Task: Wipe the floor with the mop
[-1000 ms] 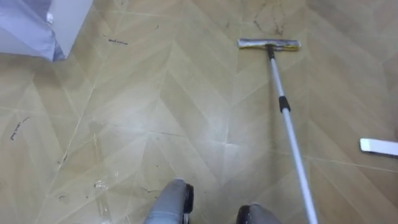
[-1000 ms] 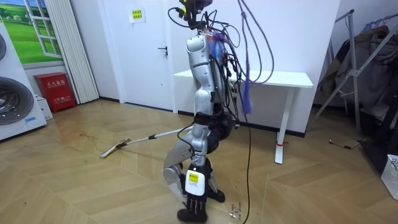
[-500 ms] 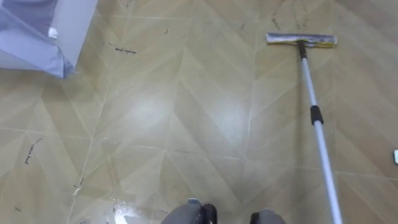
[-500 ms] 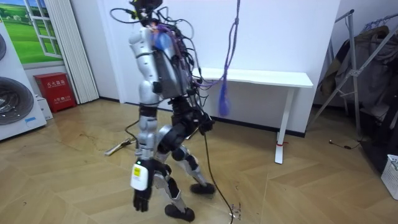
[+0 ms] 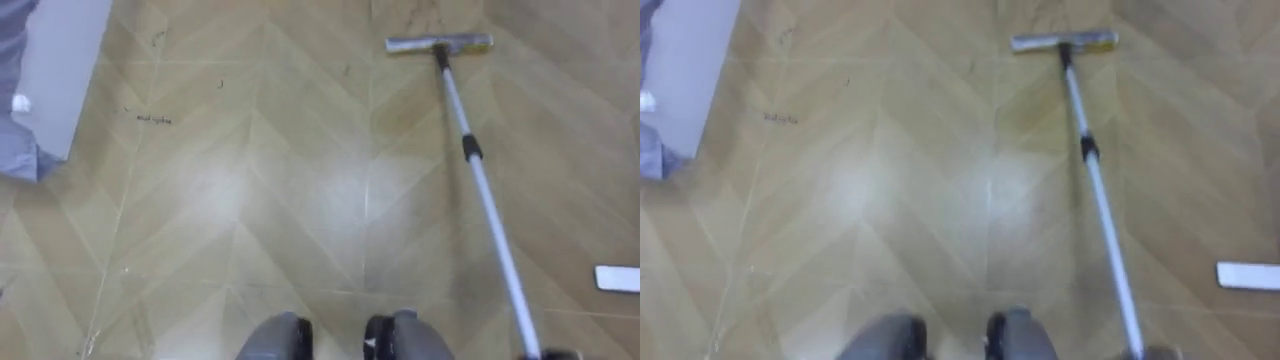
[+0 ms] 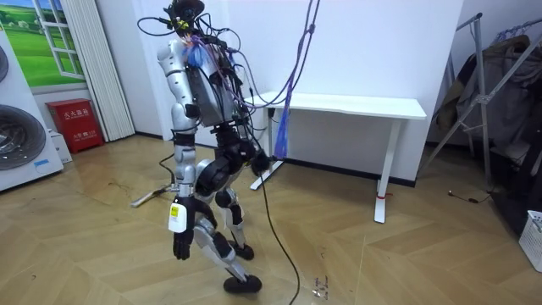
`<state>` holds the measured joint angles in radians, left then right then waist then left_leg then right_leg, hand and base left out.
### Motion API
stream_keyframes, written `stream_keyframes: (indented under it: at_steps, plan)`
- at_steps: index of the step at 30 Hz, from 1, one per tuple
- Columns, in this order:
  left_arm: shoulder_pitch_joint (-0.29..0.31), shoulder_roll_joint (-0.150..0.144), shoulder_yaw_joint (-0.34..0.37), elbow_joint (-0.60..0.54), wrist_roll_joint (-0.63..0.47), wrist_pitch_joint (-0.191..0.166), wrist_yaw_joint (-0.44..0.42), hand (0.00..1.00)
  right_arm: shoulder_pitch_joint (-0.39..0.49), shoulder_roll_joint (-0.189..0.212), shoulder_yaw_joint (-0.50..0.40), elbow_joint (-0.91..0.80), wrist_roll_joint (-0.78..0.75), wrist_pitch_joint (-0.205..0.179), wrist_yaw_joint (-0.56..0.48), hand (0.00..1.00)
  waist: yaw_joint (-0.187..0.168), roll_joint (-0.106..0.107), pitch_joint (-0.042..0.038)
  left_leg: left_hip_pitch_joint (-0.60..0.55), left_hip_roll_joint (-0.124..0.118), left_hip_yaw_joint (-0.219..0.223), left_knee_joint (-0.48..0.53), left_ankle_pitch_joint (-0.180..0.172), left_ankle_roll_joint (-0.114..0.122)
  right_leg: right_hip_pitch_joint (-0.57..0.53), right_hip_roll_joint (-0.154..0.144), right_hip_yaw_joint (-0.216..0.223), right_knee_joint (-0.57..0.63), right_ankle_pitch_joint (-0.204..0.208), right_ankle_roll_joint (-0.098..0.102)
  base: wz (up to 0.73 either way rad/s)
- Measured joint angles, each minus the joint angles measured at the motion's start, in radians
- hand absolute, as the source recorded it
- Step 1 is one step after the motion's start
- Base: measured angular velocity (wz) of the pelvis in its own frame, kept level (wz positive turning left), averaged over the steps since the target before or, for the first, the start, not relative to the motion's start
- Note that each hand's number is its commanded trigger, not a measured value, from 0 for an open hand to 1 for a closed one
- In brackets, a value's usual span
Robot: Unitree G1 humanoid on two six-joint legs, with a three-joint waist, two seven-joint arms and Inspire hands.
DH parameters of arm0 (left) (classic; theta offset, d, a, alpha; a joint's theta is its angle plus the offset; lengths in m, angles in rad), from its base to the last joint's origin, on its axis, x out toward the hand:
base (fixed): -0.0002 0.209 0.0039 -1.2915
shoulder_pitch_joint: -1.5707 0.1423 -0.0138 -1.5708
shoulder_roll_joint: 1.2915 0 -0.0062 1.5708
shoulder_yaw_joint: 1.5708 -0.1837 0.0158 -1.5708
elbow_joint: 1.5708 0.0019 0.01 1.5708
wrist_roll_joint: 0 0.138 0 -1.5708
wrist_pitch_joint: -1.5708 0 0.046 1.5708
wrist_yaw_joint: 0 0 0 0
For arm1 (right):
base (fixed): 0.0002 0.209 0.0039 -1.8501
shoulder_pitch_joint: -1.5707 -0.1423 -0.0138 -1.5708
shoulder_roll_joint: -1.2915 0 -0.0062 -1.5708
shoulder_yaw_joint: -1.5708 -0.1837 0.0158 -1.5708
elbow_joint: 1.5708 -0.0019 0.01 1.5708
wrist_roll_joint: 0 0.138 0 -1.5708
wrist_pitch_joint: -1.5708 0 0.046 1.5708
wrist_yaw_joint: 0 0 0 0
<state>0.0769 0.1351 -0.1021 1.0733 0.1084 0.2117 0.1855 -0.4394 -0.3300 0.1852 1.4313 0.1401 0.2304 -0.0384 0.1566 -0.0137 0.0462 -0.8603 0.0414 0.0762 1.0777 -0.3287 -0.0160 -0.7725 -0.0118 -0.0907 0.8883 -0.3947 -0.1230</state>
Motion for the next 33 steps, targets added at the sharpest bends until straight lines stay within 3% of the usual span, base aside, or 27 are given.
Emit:
stream_keyframes:
  at_steps: [2,3,4,5,6,7,8,9,10,12,14,15,17,18,19,21,22,23,24,25,26,27,29,30,32,33]
  plan:
    - [0.0,0.0,0.0,-0.004,0.004,0.0,-0.003,0.0,-0.038,-0.004,0.001,-0.025,0.024,-0.023,0.015,1.0,0.012,-0.006,0.0024,-0.032,-0.014,-0.012,-0.204,0.01,-0.003,0.035,0.002,-0.02,-0.034,-0.012,0.001,0.19]
    - [0.004,0.002,0.003,-0.01,0.004,-0.001,-0.005,0.0,-0.036,-0.006,-0.002,-0.034,0.04,-0.032,0.027,1.0,0.015,-0.005,0.002,-0.034,-0.023,-0.018,-0.324,0.057,0.009,0.073,0.001,-0.036,-0.059,-0.025,0.008,0.38]
    - [0.013,0.003,0.002,-0.013,0.004,-0.003,-0.013,0.0,-0.022,-0.005,-0.001,-0.033,0.054,-0.031,0.037,1.0,0.021,-0.008,-0.0008,-0.023,-0.03,-0.02,-0.371,0.12,0.029,0.114,0.0,-0.042,-0.086,-0.038,0.017,0.38]
    - [0.015,0.003,0.002,-0.014,0.004,-0.004,-0.023,0.0,-0.006,-0.008,0.0,-0.033,0.055,-0.031,0.042,1.0,0.02,-0.006,-0.0033,-0.008,-0.035,-0.021,-0.381,0.134,0.042,0.135,-0.004,-0.049,-0.098,-0.047,0.025,0.43]
    - [0.011,0.003,0.003,-0.015,0.007,-0.003,-0.038,0.0,0.044,-0.018,-0.002,-0.033,0.056,-0.031,0.048,1.0,0.016,-0.003,-0.0062,0.022,-0.04,-0.002,-0.384,0.136,0.067,0.174,-0.015,-0.054,-0.112,-0.069,0.046,0.61]
    - [0.005,0.0,0.002,-0.02,0.011,-0.002,-0.046,0.0,0.108,-0.034,-0.001,-0.028,0.052,-0.032,0.048,1.0,0.014,0.004,-0.0103,0.045,-0.046,0.024,-0.375,0.124,0.095,0.202,-0.032,-0.045,-0.103,-0.085,0.062,0.63]
    - [0.003,-0.003,0.002,-0.023,0.013,-0.002,-0.048,0.0,0.141,-0.043,-0.001,-0.018,0.05,-0.032,0.043,1.0,0.014,0.01,-0.0136,0.054,-0.055,0.028,-0.368,0.112,0.105,0.205,-0.04,-0.035,-0.076,-0.086,0.064,0.58]
    - [0.001,-0.004,0.001,-0.024,0.013,-0.01,-0.051,0.0,0.207,-0.058,0.0,0.008,0.044,-0.03,0.037,1.0,0.01,0.02,-0.019,0.077,-0.077,0.034,-0.352,0.083,0.118,0.192,-0.06,-0.012,0.008,-0.07,0.092,0.51]
    - [0.002,-0.003,0.002,-0.025,0.013,-0.013,-0.051,0.0,0.286,-0.066,0.0,0.011,0.034,-0.022,0.023,1.0,0.0,0.038,-0.0314,0.099,-0.098,0.027,-0.335,0.048,0.127,0.175,-0.073,-0.001,0.096,-0.035,0.121,0.45]
    - [0.003,-0.003,0.008,-0.023,0.014,-0.013,-0.044,0.0,0.382,-0.058,0.0,0.011,0.03,-0.021,0.005,1.0,-0.015,0.061,-0.042,0.14,-0.109,0.016,-0.329,0.003,0.137,0.134,-0.069,0.031,0.213,0.04,0.137,0.09]
    - [0.004,-0.003,0.008,-0.033,0.014,-0.013,-0.039,0.0,0.44,-0.033,-0.001,0.009,0.031,-0.021,-0.003,1.0,-0.026,0.086,-0.0395,0.183,-0.105,0.014,-0.347,-0.023,0.136,0.084,-0.062,0.05,0.229,0.032,0.138,-0.13]
    - [0.005,-0.004,0.007,-0.04,0.013,-0.013,-0.037,0.0,0.467,-0.012,-0.003,0.006,0.032,-0.021,-0.01,1.0,-0.051,0.095,-0.0372,0.21,-0.105,0.012,-0.363,-0.031,0.134,0.04,-0.061,0.053,0.198,0.026,0.137,0.0]
    - [0.007,-0.004,0.005,-0.043,0.014,-0.012,-0.035,0.0,0.499,0.033,-0.004,0.004,0.035,-0.022,-0.023,1.0,-0.079,0.102,-0.0395,0.254,-0.104,0.005,-0.395,-0.046,0.123,-0.013,-0.062,0.061,0.056,0.028,0.134,0.02]
    - [0.01,-0.005,0.004,-0.043,0.013,-0.012,-0.036,0.0,0.516,0.057,-0.009,0.002,0.038,-0.021,-0.023,1.0,-0.087,0.1,-0.0388,0.286,-0.1,0.004,-0.413,-0.057,0.111,-0.032,-0.064,0.063,-0.065,0.051,0.122,-0.06]
    - [0.021,-0.004,0.007,-0.042,0.013,-0.009,-0.036,0.0,0.53,0.075,-0.01,-0.003,0.038,-0.02,-0.02,1.0,-0.095,0.1,-0.0376,0.32,-0.091,0.003,-0.417,-0.079,0.097,-0.032,-0.061,0.061,-0.177,0.109,0.116,-0.06]
    - [0.039,-0.007,0.007,-0.04,0.01,0.022,-0.036,0.0,0.545,0.083,-0.011,-0.004,0.041,-0.015,-0.014,1.0,-0.096,0.101,-0.0429,0.358,-0.07,-0.012,-0.379,-0.128,0.065,0.0,-0.057,0.025,-0.17,0.149,0.1,0.0]
    - [0.042,-0.007,0.007,-0.033,0.005,0.032,-0.036,0.0,0.532,0.083,-0.01,-0.004,0.046,-0.011,-0.014,1.0,-0.096,0.102,-0.0412,0.357,-0.063,-0.016,-0.3,-0.138,0.049,0.018,-0.051,0.009,-0.131,0.127,0.069,-0.03]
    - [0.042,-0.007,0.007,-0.03,0.002,0.037,-0.036,0.0,0.523,0.082,-0.011,-0.003,0.046,-0.01,-0.015,1.0,-0.096,0.097,-0.038,0.339,-0.053,-0.018,-0.238,-0.133,0.04,0.026,-0.047,0.004,-0.11,0.107,0.055,0.0]
    - [0.042,-0.005,0.007,-0.026,0.001,0.043,-0.034,0.0,0.481,0.079,-0.013,0.01,0.049,-0.008,-0.015,1.0,-0.096,0.093,-0.0354,0.292,-0.035,-0.026,-0.098,-0.096,0.009,0.04,-0.043,-0.007,-0.062,0.066,0.047,0.04]
    - [0.042,-0.005,0.006,-0.024,0.0,0.044,-0.032,0.0,0.461,0.075,-0.013,0.014,0.052,-0.002,-0.015,1.0,-0.097,0.09,-0.0338,0.273,-0.03,-0.03,-0.031,-0.07,0.004,0.048,-0.043,-0.01,-0.037,0.042,0.042,0.11]
    - [0.041,-0.005,0.0,-0.026,-0.001,0.043,-0.025,0.0,0.414,0.065,-0.012,0.017,0.052,0.012,-0.015,1.0,-0.096,0.076,-0.0293,0.244,-0.035,-0.038,0.059,-0.019,0.004,0.06,-0.041,-0.002,0.002,-0.005,0.029,0.17]
    - [0.042,-0.006,0.0,-0.038,-0.006,0.042,-0.018,0.0,0.356,0.048,-0.013,0.018,0.059,0.019,-0.014,1.0,-0.095,0.064,-0.0266,0.2,-0.041,-0.039,0.092,-0.016,-0.005,0.063,-0.039,0.008,0.031,-0.038,0.029,0.1]
    - [0.042,-0.004,0.002,-0.064,-0.007,0.039,-0.014,0.0,0.26,0.02,-0.013,0.012,0.077,0.022,-0.015,1.0,-0.076,0.043,-0.0137,0.115,-0.035,-0.022,0.06,-0.024,0.006,0.067,-0.036,0.009,0.046,-0.055,0.025,-0.18]
    - [0.044,0.0,0.002,-0.076,-0.013,0.038,-0.013,0.0,0.198,0.004,-0.01,-0.004,0.096,0.021,-0.015,1.0,-0.058,0.027,-0.0118,0.061,-0.04,-0.02,-0.023,-0.023,0.006,0.071,-0.03,0.016,0.045,-0.062,0.018,-0.35]
    - [0.048,0.008,0.003,-0.088,-0.019,0.034,-0.014,0.0,0.147,-0.012,-0.011,-0.033,0.097,0.016,-0.014,1.0,-0.038,0.014,-0.0102,0.017,-0.046,-0.023,-0.207,-0.004,-0.007,0.099,-0.016,0.02,0.031,-0.081,0.021,-0.21]
    - [0.053,0.016,0.009,-0.092,-0.019,0.03,-0.019,0.0,0.115,-0.017,-0.012,-0.039,0.098,0.009,-0.01,1.0,-0.035,0.005,-0.0125,0.006,-0.057,-0.023,-0.294,0.059,0.013,0.131,-0.021,0.023,0.03,-0.107,0.029,0.03]
